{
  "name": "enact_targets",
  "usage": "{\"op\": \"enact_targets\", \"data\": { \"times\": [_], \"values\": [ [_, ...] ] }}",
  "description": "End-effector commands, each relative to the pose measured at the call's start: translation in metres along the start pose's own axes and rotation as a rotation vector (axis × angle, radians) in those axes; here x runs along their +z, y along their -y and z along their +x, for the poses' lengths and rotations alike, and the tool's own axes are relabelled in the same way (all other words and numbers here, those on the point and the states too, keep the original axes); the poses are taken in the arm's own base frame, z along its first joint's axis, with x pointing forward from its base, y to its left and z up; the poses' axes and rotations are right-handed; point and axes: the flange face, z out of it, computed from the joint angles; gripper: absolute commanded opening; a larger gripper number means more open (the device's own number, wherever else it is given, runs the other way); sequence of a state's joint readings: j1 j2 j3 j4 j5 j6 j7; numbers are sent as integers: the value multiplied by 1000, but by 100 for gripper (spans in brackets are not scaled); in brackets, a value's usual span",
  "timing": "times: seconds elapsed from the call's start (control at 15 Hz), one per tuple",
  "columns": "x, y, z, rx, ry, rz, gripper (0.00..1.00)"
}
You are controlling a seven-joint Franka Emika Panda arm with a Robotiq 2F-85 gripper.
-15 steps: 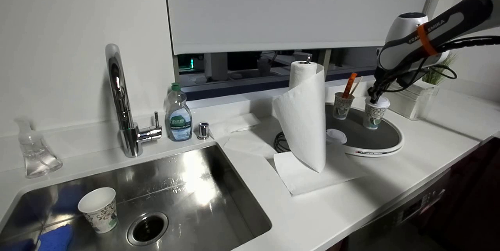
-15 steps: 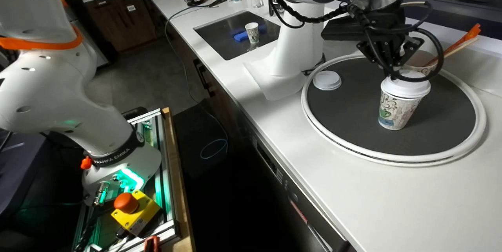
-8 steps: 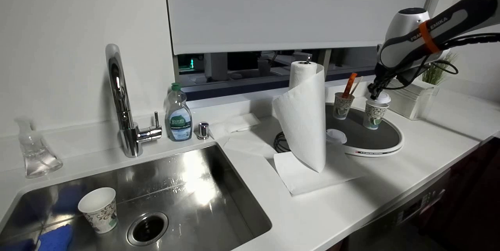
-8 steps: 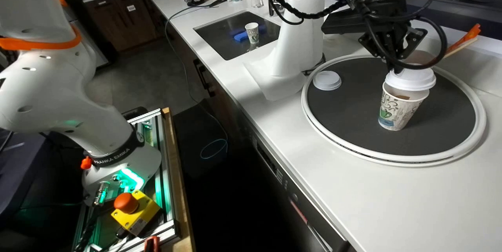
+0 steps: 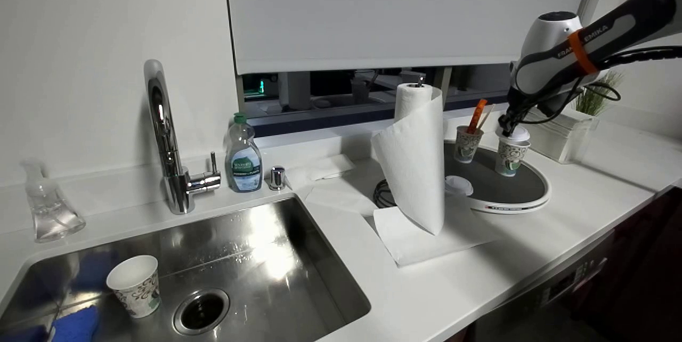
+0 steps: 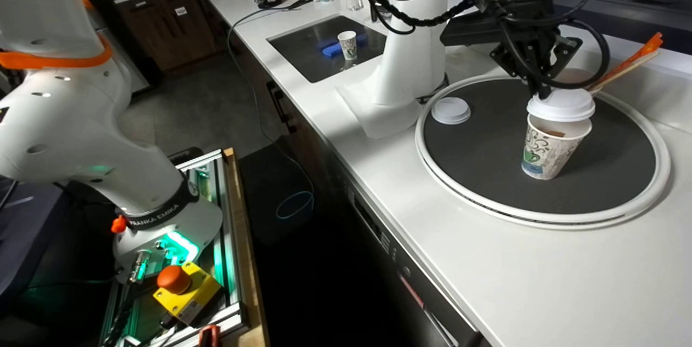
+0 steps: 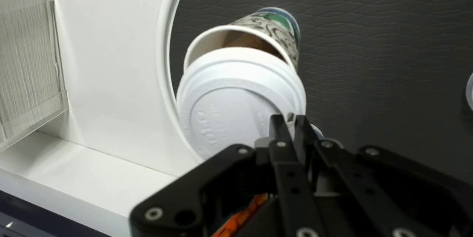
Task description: Move the coffee cup on the right backwards then place the cup on the left forwards and put the white lid on top of the coffee cup at the front.
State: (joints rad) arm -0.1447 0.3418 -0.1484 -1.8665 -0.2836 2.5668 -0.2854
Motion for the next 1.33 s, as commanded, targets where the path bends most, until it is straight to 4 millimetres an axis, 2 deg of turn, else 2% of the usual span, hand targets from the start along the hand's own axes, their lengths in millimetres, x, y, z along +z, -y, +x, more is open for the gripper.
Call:
{"op": "enact_targets", "data": {
  "times": [0.0, 0.53, 1.27],
  "values": [
    [7, 5, -4, 1, 42, -29, 2],
    [19, 9, -6, -3, 65, -22, 2],
    [19, -1, -7, 40, 63, -25, 2]
  ]
}}
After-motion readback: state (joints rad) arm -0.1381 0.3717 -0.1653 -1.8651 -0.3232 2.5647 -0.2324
